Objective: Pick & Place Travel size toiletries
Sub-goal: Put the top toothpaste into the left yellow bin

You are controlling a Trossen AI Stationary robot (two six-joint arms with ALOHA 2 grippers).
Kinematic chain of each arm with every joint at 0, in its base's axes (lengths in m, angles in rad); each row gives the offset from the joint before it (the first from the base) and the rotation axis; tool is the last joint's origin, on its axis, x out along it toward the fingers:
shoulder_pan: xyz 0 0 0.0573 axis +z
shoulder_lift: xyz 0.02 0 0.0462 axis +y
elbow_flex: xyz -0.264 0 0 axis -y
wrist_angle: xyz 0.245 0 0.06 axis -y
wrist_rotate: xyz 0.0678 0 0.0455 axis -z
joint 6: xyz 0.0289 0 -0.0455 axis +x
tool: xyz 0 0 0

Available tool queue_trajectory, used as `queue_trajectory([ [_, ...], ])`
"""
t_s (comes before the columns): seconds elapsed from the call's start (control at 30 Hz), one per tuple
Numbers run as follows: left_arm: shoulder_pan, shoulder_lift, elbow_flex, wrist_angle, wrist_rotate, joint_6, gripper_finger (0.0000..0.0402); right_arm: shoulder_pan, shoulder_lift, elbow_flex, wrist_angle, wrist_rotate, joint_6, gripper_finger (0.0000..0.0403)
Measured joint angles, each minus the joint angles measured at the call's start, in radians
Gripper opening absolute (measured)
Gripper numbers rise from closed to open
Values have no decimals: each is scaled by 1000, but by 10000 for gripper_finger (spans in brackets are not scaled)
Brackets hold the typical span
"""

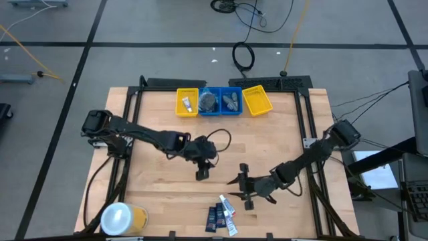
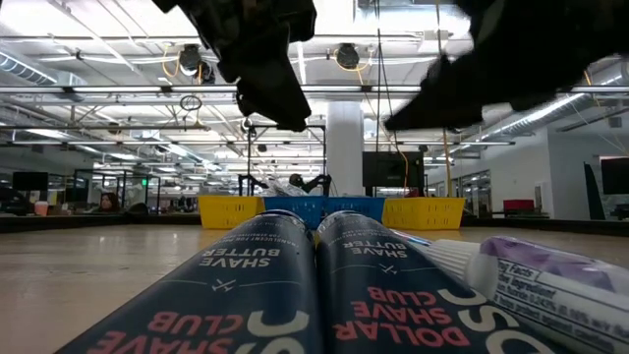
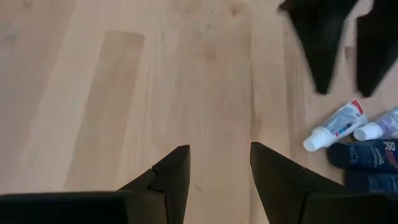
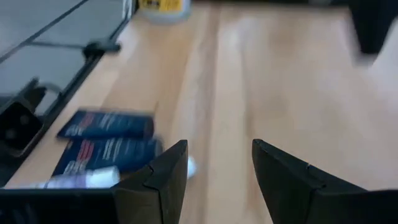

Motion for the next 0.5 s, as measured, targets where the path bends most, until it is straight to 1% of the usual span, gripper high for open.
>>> queue_trajectory([
  [0.1,-38,0,0,2,-42,-26,168,-22,52,1,31,-68,75,171],
  [0.23,-77,0,0,2,-74,-29,168,-31,106,8,69,-111,133,171],
  [0.37,-98,0,0,3,-113,-30,168,-27,145,44,69,-152,148,171],
  [0.5,-105,0,0,4,-125,-43,168,-27,182,77,67,-197,162,171],
])
